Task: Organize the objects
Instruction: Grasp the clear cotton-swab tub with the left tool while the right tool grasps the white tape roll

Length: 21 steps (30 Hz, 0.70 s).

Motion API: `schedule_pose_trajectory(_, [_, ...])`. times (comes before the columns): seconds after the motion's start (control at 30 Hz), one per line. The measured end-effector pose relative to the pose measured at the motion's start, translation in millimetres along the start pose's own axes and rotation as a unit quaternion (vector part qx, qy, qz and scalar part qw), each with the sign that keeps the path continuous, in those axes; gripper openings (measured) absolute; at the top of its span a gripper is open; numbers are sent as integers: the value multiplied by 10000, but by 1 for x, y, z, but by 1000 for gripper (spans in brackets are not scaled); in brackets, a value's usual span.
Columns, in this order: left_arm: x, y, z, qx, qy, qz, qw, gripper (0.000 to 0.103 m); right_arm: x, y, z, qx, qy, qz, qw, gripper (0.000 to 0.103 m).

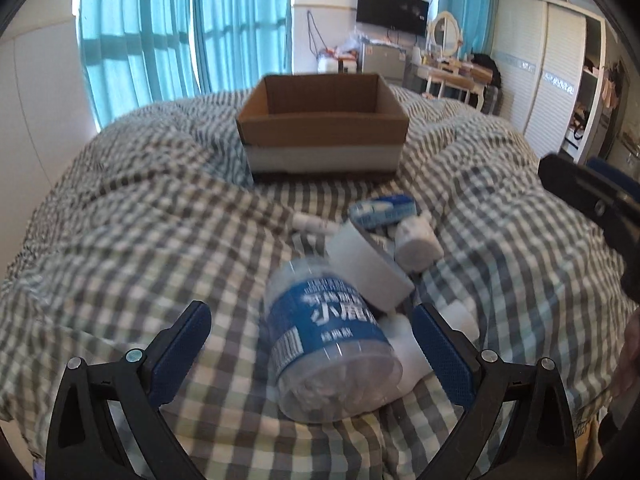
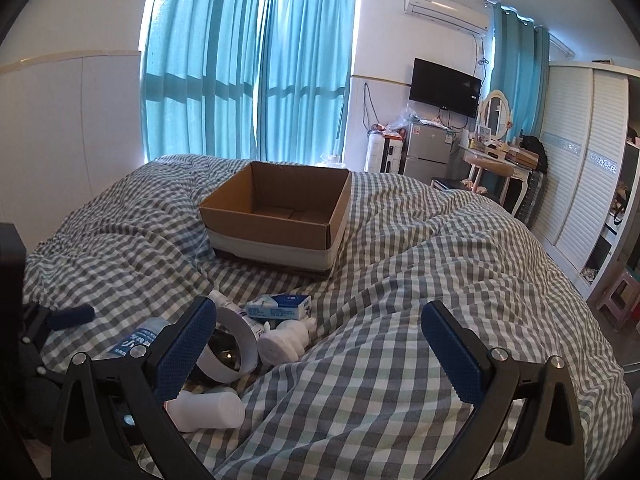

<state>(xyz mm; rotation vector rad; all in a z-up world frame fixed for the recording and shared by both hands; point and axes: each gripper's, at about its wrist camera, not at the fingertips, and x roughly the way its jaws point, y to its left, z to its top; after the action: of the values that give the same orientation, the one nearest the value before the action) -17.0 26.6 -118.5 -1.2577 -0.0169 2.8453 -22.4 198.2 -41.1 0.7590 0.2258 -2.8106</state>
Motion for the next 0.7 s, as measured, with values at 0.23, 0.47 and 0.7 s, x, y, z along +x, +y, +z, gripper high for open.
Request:
schedule_pose_trajectory(0.23, [21, -8, -13, 62, 343, -33, 9994, 72, 6, 4, -4, -46, 113, 50, 9999, 103])
schedule_pose_trajectory(0.47, [-4, 9, -3, -259, -33, -4, 9997, 65, 12, 5, -8, -70, 190, 72, 9998, 103])
schedule_pose_trajectory(0.7, [-35, 37, 11, -508, -710, 547, 9947, 63, 28, 22, -16, -288, 410, 246, 9984, 103])
